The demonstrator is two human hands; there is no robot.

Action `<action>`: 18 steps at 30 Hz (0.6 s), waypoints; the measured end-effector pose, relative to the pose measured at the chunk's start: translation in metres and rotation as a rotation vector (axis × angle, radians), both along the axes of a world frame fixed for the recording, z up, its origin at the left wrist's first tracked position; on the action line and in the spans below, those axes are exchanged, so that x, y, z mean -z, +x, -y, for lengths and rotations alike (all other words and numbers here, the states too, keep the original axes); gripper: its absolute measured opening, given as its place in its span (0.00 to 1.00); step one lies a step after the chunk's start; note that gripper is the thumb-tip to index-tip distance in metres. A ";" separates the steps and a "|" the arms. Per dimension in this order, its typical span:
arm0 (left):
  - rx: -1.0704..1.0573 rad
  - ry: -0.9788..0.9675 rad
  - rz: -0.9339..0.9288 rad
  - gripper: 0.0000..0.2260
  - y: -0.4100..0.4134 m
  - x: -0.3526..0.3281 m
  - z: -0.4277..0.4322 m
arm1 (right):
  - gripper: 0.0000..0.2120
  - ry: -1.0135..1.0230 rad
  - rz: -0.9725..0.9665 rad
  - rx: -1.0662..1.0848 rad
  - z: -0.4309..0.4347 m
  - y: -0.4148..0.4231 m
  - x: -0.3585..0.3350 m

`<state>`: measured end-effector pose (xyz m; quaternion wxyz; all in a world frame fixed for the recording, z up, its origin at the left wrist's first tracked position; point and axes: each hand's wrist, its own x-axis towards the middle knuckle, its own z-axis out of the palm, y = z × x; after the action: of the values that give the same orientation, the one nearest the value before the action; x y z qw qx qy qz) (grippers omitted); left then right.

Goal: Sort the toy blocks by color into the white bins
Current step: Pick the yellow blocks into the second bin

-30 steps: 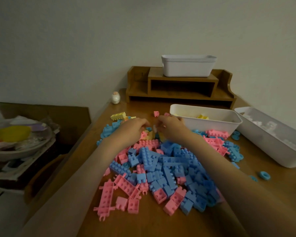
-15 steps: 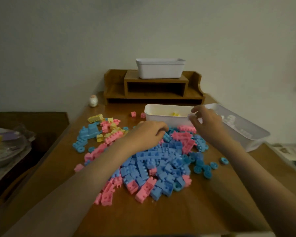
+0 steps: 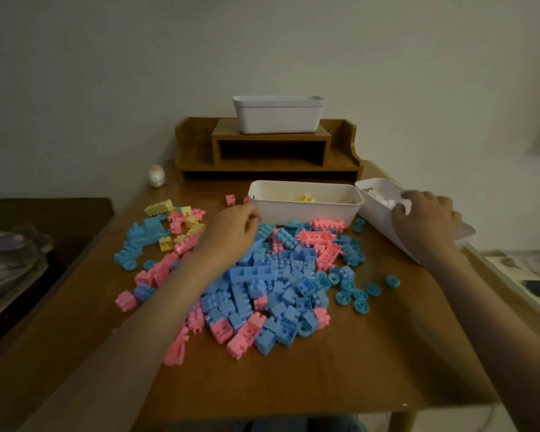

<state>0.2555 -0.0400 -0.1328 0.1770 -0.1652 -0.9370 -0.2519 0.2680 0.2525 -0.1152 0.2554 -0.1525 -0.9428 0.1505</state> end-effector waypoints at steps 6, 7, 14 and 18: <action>-0.224 -0.023 0.048 0.07 -0.011 -0.002 0.078 | 0.14 0.018 -0.051 -0.494 0.085 -0.010 -0.010; -0.200 -0.078 0.114 0.08 -0.012 0.000 0.088 | 0.14 0.040 -0.005 -0.592 0.104 -0.011 -0.009; -0.095 -0.090 0.305 0.17 -0.005 0.018 0.105 | 0.19 -0.006 0.270 -0.780 0.195 -0.022 0.014; -0.084 -0.079 0.269 0.10 -0.004 0.025 0.108 | 0.16 0.095 0.394 -0.743 0.209 -0.030 0.026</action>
<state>0.2518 -0.1481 -0.1578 0.0535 -0.0975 -0.9675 -0.2270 0.2376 0.0436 -0.1408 0.0055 0.1836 -0.9704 0.1568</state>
